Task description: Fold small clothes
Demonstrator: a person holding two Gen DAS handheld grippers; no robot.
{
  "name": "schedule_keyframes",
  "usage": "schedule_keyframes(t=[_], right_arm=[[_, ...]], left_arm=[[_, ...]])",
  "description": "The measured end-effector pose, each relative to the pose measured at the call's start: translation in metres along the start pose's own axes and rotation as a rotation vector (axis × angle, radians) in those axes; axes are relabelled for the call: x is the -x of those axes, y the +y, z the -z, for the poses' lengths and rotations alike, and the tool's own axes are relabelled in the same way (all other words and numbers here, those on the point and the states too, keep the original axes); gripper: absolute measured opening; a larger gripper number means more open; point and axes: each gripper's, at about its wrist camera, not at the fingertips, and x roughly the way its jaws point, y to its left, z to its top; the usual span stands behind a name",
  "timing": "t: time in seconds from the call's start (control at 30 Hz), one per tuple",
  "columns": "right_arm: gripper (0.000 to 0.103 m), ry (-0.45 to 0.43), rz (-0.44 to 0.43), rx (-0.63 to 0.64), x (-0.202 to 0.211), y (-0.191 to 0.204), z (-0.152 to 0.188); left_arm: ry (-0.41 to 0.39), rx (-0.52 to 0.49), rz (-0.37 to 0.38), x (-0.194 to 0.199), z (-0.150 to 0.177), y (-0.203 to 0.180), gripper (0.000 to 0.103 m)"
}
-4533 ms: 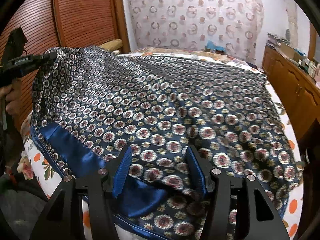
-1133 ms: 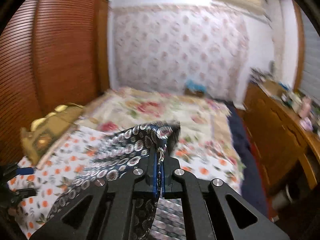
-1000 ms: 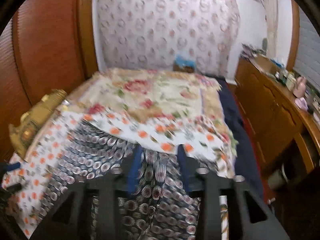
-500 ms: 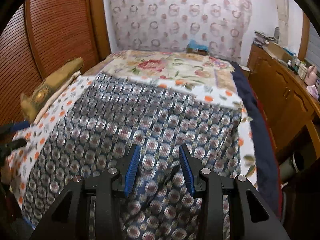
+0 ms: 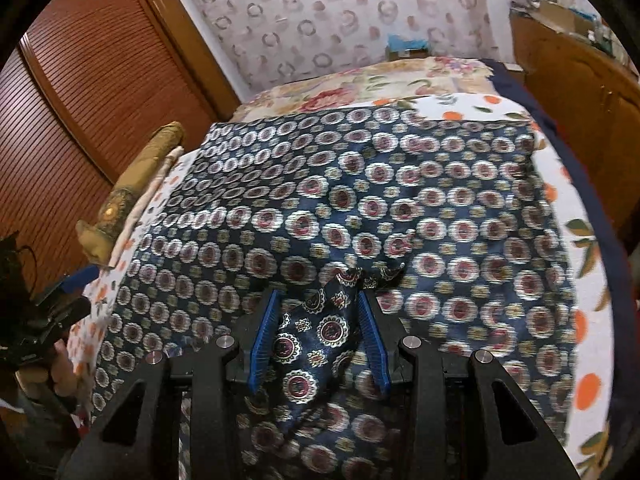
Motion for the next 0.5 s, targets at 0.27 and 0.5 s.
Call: schedule_keyframes(t=[0.27, 0.5], right_arm=[[0.037, 0.003, 0.010, 0.093, -0.018, 0.025, 0.001], [0.004, -0.138, 0.077, 0.220, 0.016, 0.051, 0.004]], left_arm=[[0.004, 0.007, 0.004, 0.000, 0.003, 0.001, 0.078], [0.003, 0.015, 0.004, 0.001, 0.004, 0.003, 0.078]])
